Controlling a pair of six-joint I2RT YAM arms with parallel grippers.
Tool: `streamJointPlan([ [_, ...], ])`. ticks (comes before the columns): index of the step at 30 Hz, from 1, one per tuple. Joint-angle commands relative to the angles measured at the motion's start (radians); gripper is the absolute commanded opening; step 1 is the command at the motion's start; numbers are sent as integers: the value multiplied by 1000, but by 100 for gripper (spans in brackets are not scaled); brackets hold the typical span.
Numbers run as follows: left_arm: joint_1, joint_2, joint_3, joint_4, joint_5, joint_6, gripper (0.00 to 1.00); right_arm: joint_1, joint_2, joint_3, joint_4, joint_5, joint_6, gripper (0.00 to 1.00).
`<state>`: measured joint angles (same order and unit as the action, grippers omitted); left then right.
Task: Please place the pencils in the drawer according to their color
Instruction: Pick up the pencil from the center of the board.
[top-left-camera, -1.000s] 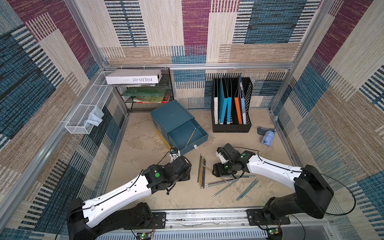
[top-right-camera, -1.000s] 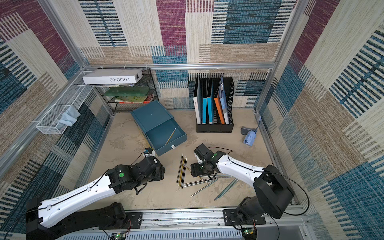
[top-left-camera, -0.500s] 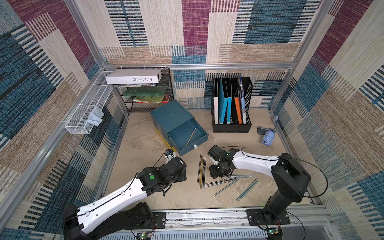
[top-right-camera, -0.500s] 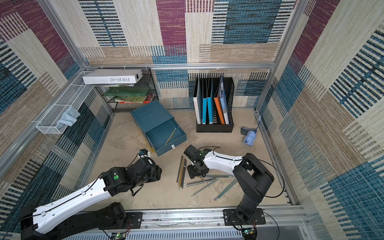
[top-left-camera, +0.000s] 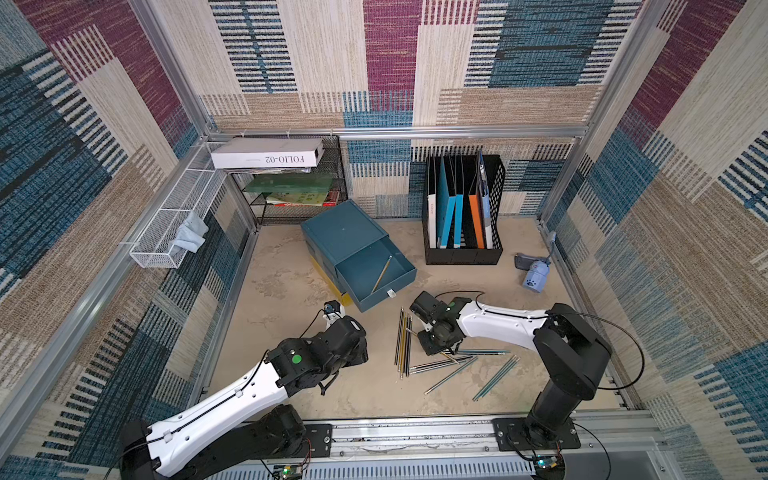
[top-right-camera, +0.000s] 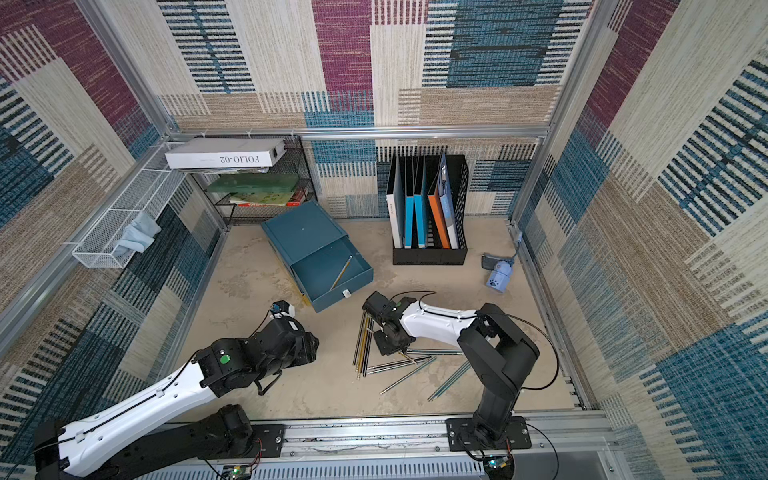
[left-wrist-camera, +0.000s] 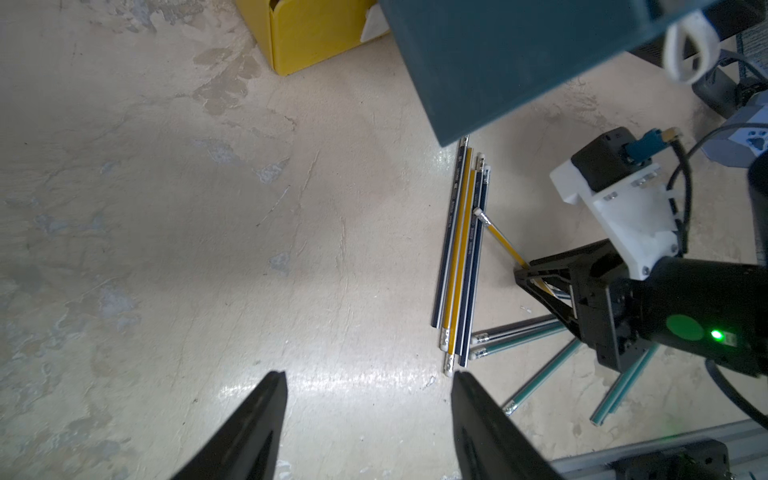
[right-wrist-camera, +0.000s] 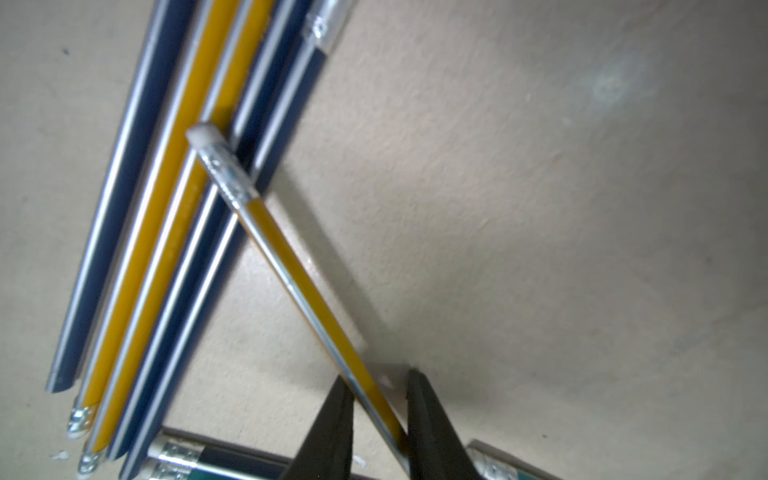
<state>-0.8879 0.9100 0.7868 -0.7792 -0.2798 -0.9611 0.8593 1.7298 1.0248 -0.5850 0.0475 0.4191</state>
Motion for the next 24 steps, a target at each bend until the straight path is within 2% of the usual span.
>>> streamJointPlan([
  [1, 3, -5, 6, -10, 2, 4, 67, 3, 4, 6, -16, -49, 0, 23],
  [10, 9, -6, 46, -28, -5, 17, 67, 2, -33, 70, -64, -71, -1, 0],
  [17, 23, -7, 121, -68, -32, 37, 67, 3, -89, 105, -131, -77, 20, 0],
  [24, 94, -13, 247, -133, -61, 90, 72, 4, -264, 64, -160, -148, 111, 0],
])
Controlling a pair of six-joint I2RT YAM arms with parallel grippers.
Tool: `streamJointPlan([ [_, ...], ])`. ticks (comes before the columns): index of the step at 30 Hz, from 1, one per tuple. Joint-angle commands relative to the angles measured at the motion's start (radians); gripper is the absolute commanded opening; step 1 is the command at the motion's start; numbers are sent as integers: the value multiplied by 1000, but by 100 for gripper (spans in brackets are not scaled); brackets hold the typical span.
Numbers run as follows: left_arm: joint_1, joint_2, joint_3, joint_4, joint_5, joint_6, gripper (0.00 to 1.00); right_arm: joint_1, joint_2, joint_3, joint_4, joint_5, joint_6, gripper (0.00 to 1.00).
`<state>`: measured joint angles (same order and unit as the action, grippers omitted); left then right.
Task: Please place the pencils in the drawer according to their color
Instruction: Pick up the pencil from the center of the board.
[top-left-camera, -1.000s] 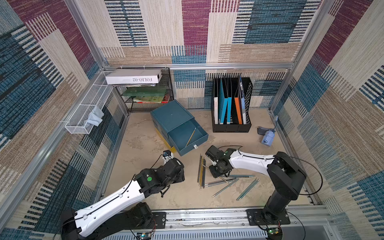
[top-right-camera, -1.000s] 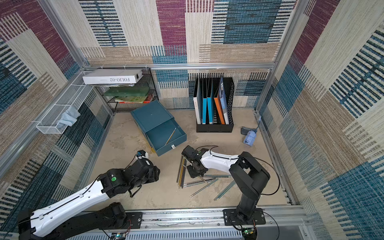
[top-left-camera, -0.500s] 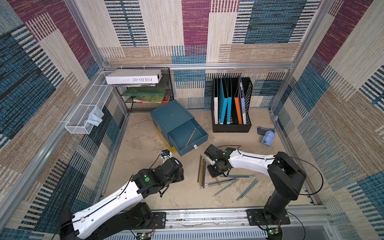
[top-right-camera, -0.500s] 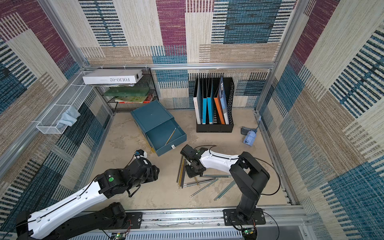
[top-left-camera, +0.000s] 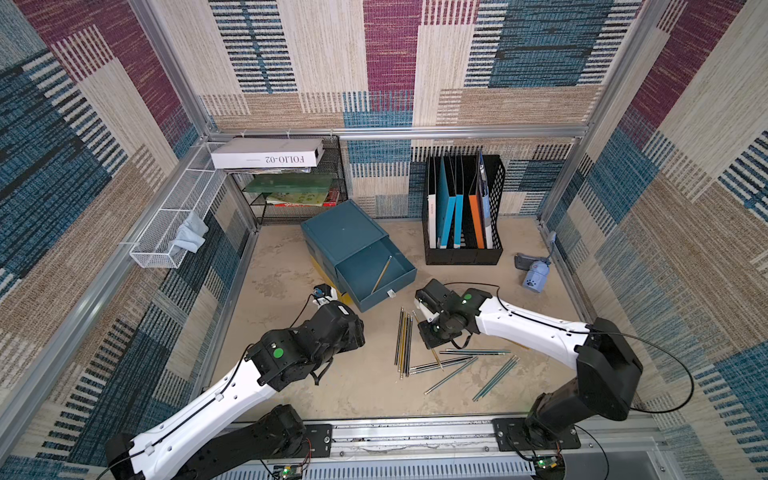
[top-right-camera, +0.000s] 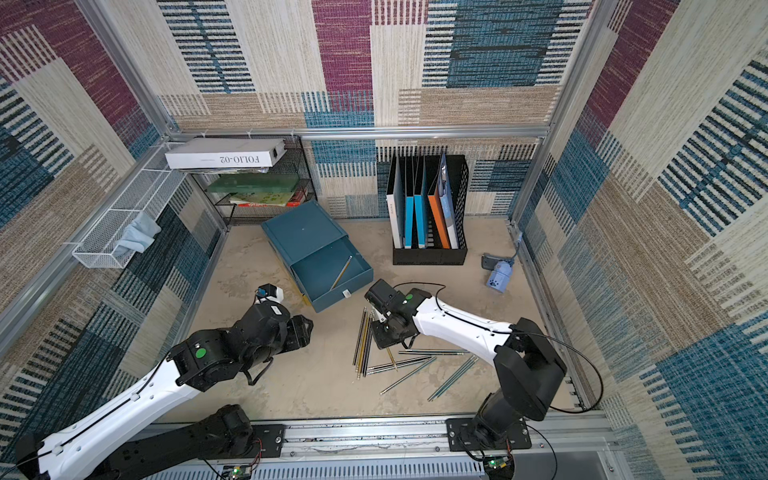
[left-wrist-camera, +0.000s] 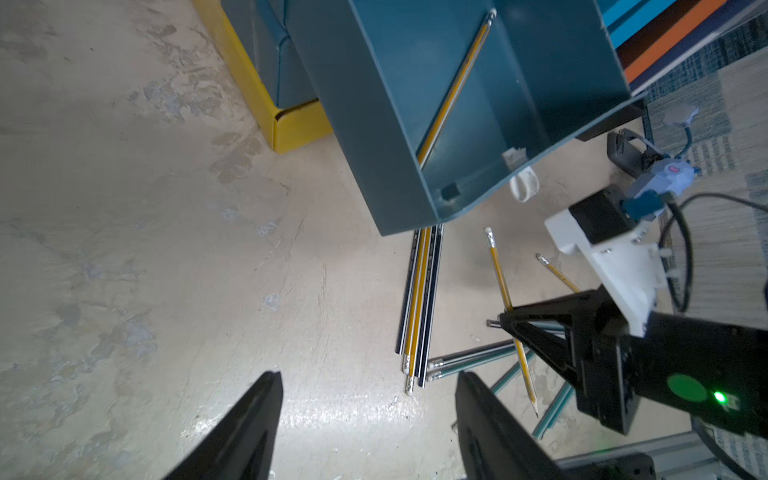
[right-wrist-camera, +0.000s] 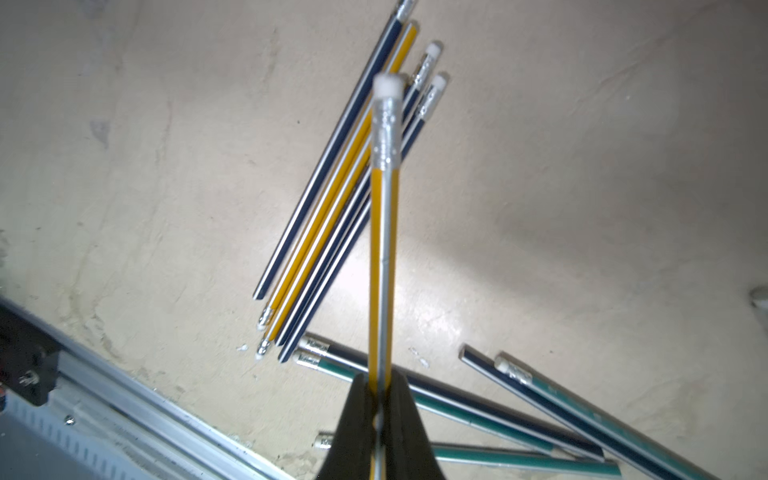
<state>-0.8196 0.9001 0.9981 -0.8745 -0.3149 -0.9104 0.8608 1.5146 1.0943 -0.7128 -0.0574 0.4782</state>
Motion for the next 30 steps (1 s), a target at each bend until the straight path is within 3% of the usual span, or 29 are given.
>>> streamJointPlan([
  [1, 44, -2, 56, -46, -23, 49, 73, 1, -81, -7, -37, -57, 69, 0],
  [8, 171, 60, 202, -82, 21, 151, 82, 2, -241, 79, -41, -122, 189, 0],
  [15, 284, 145, 302, -95, 79, 222, 87, 1, -230, 262, 56, -145, 289, 0],
  [20, 341, 193, 331, -90, 126, 237, 99, 2, -174, 315, 270, -79, 416, 0],
  [30, 356, 218, 336, -73, 178, 232, 99, 1, -65, 281, 557, 201, 584, 0],
])
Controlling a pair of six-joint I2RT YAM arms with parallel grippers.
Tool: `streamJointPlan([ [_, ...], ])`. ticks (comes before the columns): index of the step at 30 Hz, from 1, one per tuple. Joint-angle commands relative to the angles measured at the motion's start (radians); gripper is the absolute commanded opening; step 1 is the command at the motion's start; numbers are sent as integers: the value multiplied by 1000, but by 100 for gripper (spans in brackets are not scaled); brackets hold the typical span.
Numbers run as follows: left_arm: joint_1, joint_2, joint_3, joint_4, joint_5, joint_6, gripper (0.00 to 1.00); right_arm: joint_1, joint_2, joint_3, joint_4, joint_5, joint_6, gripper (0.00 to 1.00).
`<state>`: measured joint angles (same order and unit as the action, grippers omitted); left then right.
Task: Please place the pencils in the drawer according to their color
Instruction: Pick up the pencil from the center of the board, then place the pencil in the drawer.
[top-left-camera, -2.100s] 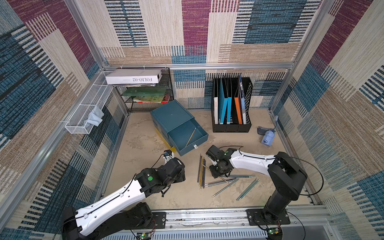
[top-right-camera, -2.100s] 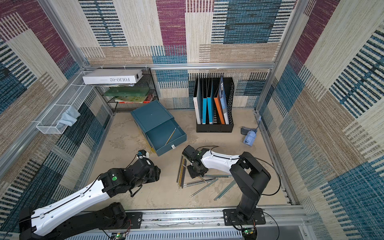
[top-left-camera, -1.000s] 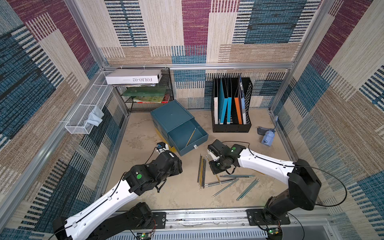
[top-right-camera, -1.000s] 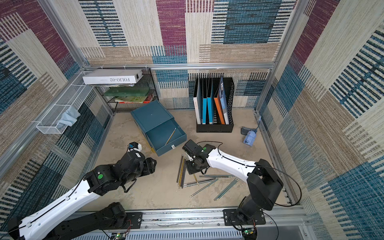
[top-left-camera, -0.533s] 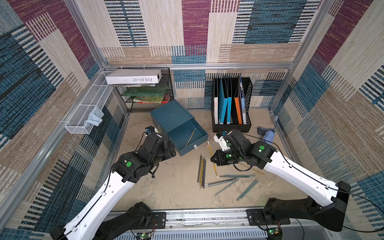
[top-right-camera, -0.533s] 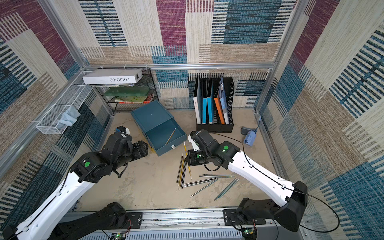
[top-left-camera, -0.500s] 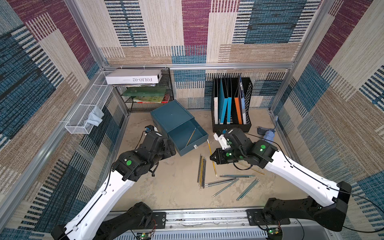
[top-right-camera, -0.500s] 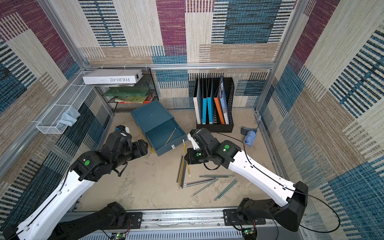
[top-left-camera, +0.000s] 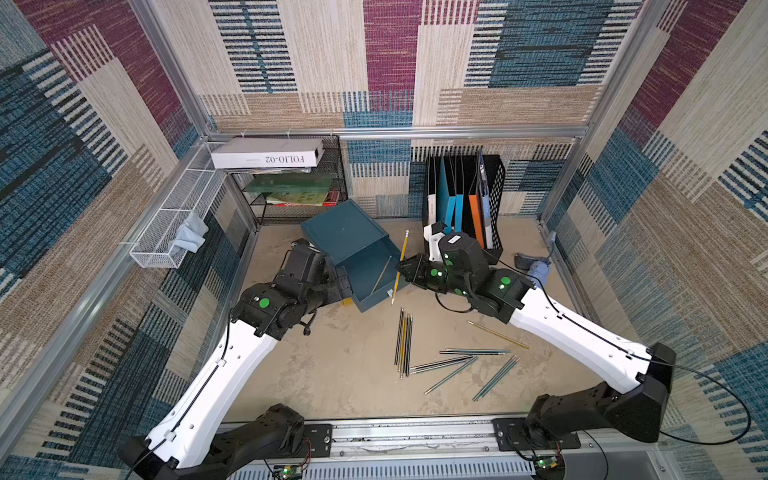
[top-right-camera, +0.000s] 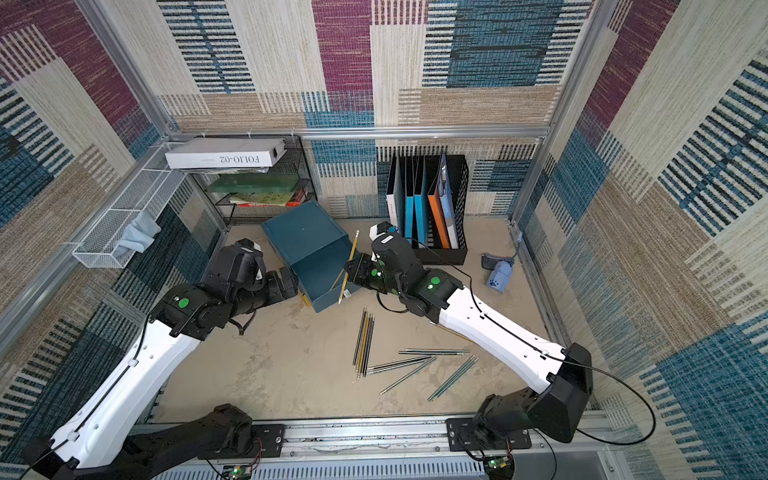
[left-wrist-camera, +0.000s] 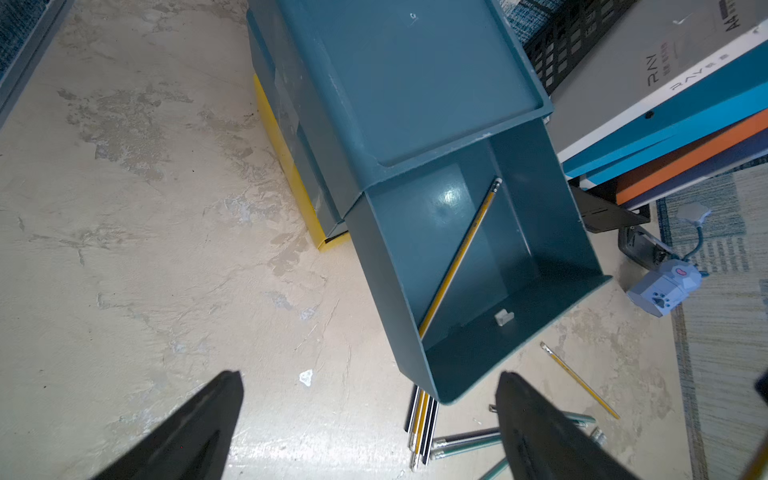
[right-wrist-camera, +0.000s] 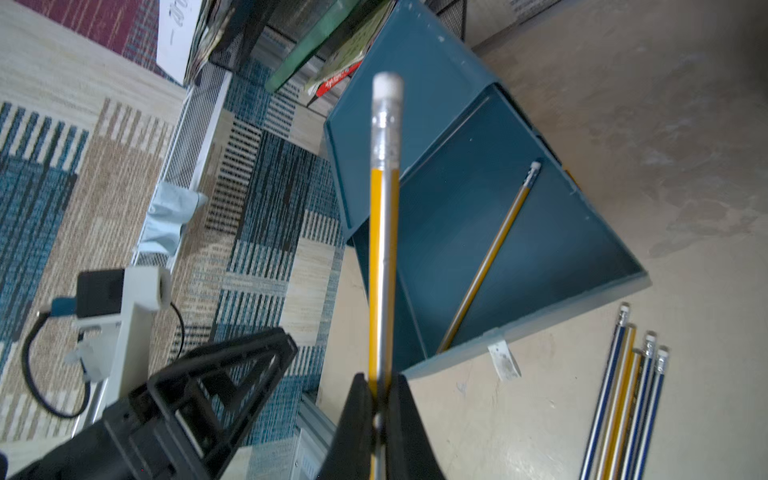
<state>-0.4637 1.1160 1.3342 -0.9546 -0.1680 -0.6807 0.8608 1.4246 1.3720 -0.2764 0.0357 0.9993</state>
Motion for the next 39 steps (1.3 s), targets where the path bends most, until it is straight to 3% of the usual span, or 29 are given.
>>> streamJointPlan([
  [1, 2, 3, -2, 12, 37, -2, 99, 1, 41, 10, 125, 120, 70, 0],
  [9, 2, 1, 0, 31, 82, -15, 99, 2, 200, 115, 109, 144, 82, 0],
  [27, 2, -36, -14, 47, 90, -17, 99, 32, 365, 155, 94, 83, 127, 0],
  [30, 2, -35, -17, 48, 90, -17, 99, 37, 372, 157, 100, 74, 130, 12],
  [34, 2, -32, -18, 50, 93, -15, 99, 37, 383, 186, 88, 62, 120, 42],
  [39, 2, -30, -8, 52, 99, -9, 99, 37, 393, 254, 50, 52, 86, 54],
])
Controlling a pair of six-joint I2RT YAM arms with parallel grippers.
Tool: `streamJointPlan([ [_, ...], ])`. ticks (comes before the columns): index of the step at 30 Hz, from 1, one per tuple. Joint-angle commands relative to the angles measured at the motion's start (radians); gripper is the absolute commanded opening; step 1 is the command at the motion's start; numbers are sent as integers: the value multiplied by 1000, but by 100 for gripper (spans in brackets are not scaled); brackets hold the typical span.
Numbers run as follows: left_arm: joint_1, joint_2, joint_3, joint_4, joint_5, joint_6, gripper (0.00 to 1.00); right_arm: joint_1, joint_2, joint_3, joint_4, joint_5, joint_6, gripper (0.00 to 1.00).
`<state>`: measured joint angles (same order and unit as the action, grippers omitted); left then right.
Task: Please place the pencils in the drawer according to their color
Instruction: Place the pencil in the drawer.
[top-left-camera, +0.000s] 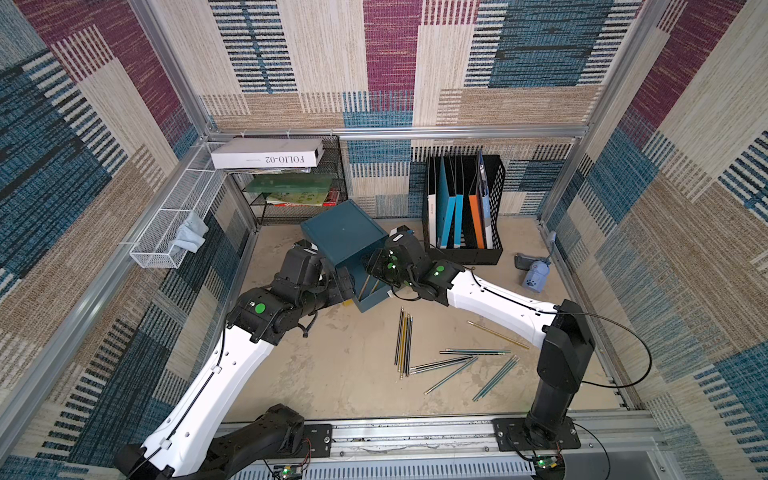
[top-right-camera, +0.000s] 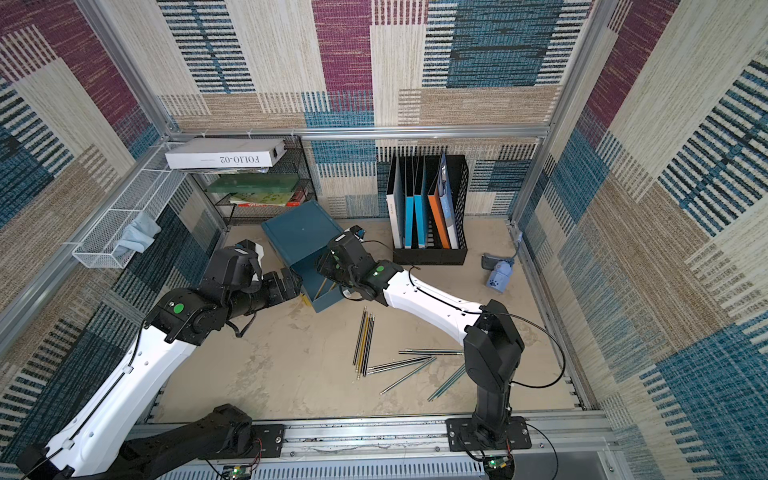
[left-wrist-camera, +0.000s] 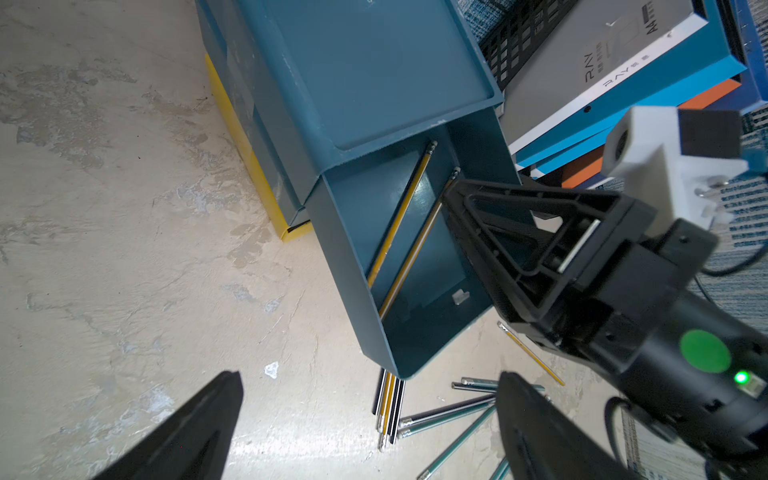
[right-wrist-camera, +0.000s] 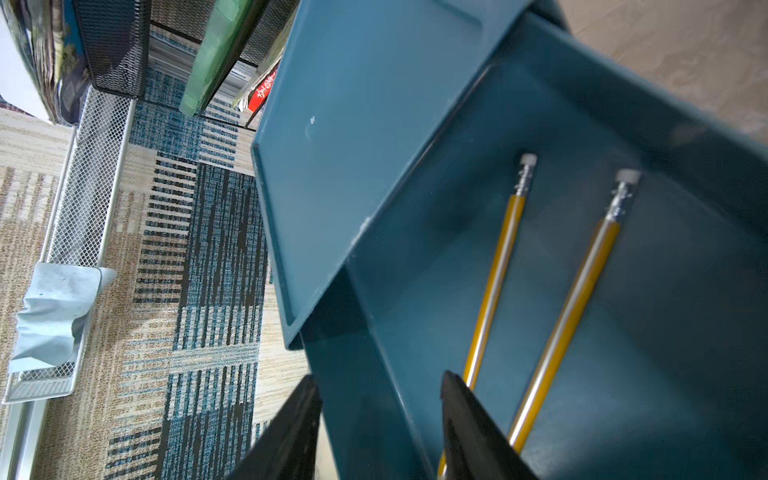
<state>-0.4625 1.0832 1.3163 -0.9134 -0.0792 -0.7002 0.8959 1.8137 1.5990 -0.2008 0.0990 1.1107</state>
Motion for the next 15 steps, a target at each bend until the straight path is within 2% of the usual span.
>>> streamJointPlan([
  [1, 1, 3, 11, 11, 12, 13, 99, 2, 4, 38, -31, -12, -31, 55],
  [6, 1, 3, 15, 11, 29, 30, 99, 2, -13, 82, -52, -31, -63, 55],
  [10, 1, 2, 3, 11, 91, 68, 99, 1, -59, 104, -88, -45, -101, 56],
  [15, -10, -36, -71, 11, 160, 86, 99, 1, -158, 56, -161, -51, -144, 58],
])
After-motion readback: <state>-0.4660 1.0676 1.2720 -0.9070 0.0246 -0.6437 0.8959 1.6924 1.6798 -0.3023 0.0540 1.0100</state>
